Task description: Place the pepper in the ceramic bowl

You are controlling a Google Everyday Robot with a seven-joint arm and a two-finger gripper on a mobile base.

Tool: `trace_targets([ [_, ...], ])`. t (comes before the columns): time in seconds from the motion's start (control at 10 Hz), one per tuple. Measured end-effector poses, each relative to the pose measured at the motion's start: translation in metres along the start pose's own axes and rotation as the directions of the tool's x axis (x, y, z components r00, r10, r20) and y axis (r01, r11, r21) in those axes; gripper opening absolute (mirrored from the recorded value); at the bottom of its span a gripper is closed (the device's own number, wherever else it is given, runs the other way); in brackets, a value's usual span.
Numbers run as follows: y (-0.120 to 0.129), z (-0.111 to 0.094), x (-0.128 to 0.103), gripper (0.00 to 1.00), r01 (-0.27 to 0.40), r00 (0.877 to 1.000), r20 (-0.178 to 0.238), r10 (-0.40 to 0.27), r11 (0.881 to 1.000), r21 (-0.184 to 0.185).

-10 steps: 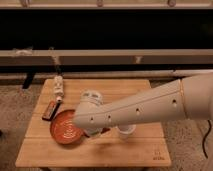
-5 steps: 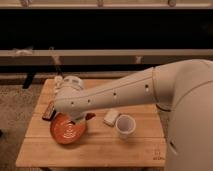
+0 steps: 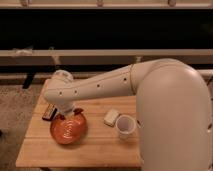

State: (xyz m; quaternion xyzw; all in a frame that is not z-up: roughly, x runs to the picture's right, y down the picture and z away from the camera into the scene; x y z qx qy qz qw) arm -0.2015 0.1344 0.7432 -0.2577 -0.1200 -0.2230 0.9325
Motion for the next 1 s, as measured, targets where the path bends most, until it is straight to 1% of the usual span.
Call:
trace_targets([
  [0.1,0.0,0.006,-0.001,0.8,0.004,1.0,0.004,-0.004,1.0,-0.013],
  [0.3,0.003,0.014,-0.008,0.8,0.012,1.0,0.02,-0.01,0.999,-0.052],
  [0.5,0.007,0.016,-0.011,0.8,0.019,1.0,0.023,-0.018,0.997,-0.072],
  [0.6,0.009,0.012,-0.011,0.8,0.023,0.999,0.027,-0.021,0.997,-0.073],
  [0.8,0.009,-0.006,-0.008,0.8,0.017,1.0,0.024,-0.016,0.999,-0.05],
  [0.9,0.008,-0.02,-0.003,0.8,0.006,1.0,0.019,-0.006,0.999,-0.035],
  [1.0,0.009,-0.02,-0.002,0.8,0.005,1.0,0.016,-0.005,0.999,-0.038],
])
